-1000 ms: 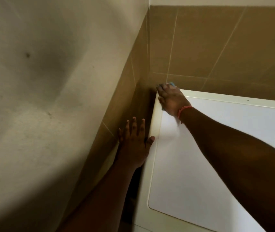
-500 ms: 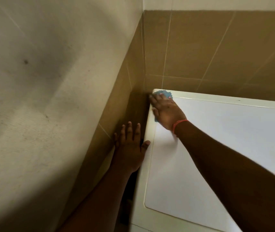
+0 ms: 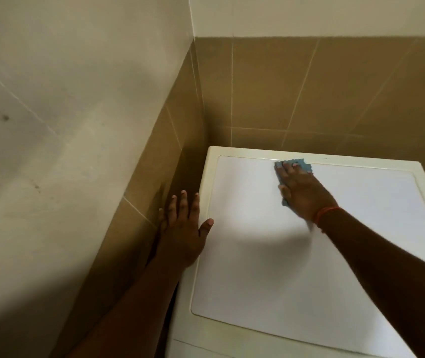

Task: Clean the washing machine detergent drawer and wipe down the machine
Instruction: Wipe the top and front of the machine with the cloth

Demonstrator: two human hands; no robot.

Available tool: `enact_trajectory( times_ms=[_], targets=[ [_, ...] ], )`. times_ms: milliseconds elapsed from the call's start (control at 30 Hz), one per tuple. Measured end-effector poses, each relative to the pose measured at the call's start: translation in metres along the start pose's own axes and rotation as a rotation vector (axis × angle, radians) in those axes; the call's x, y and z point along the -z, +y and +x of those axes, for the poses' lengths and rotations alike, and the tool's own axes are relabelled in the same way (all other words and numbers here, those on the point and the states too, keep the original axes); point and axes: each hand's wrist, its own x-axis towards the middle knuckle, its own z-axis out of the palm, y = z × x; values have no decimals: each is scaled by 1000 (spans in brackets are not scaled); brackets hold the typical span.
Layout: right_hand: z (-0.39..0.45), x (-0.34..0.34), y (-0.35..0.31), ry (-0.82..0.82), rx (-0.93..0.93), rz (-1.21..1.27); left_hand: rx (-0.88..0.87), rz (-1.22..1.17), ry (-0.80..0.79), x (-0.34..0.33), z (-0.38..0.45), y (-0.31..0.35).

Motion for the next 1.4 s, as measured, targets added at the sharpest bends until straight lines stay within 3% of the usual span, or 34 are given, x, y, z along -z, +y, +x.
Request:
enact_trajectory(
  times_ms=[100, 133, 233, 367, 467, 567, 600, 700, 800, 833, 933, 1000, 1100, 1233, 1267, 1367, 1400],
  targets=[
    [-19, 3, 29, 20, -223, -13, 7, -6, 4, 1, -8, 13],
    [-29, 2, 27, 31, -215, 0, 12, 0, 5, 1, -11, 18],
    [-61, 7, 30, -27, 95, -39, 13, 25, -16, 0, -21, 32],
    [-93, 5, 35, -7, -93, 18, 25, 39, -32, 0, -38, 51],
    [-122, 1, 23, -23, 96, -7, 27, 45, -39, 1, -54, 67],
    [-140, 11, 14, 3, -49, 69, 48, 61, -29, 3, -73, 81],
    [-147, 7, 6, 0, -22, 75, 57, 56, -24, 3, -79, 84],
    [-171, 4, -9, -32, 195, 33, 79, 21, -13, 3, -99, 93],
    [-182, 2, -24, 14, 26, 102, 110, 0, -16, 1, -124, 95],
    [-189, 3, -40, -10, 69, 94, 122, -9, -22, 0, -133, 94],
    [-199, -10, -76, -45, 480, -9, 157, -12, -44, -2, -156, 86],
    [-179, -2, -84, -23, 468, 45, 184, -12, -55, -2, -173, 77],
    [-166, 4, -121, -81, 206, 141, 240, -38, -64, -2, -197, 62],
    [-164, -1, -179, -145, 605, 109, 281, -61, -61, -2, -222, 33],
    [-160, -3, -182, -141, 594, 105, 284, -63, -58, -3, -227, 26],
    [-166, -4, -206, -111, 334, 165, 291, -82, -57, -8, -247, 4],
    [-175, -6, -214, -58, 346, 170, 281, -80, -58, -12, -250, 1]
  ],
)
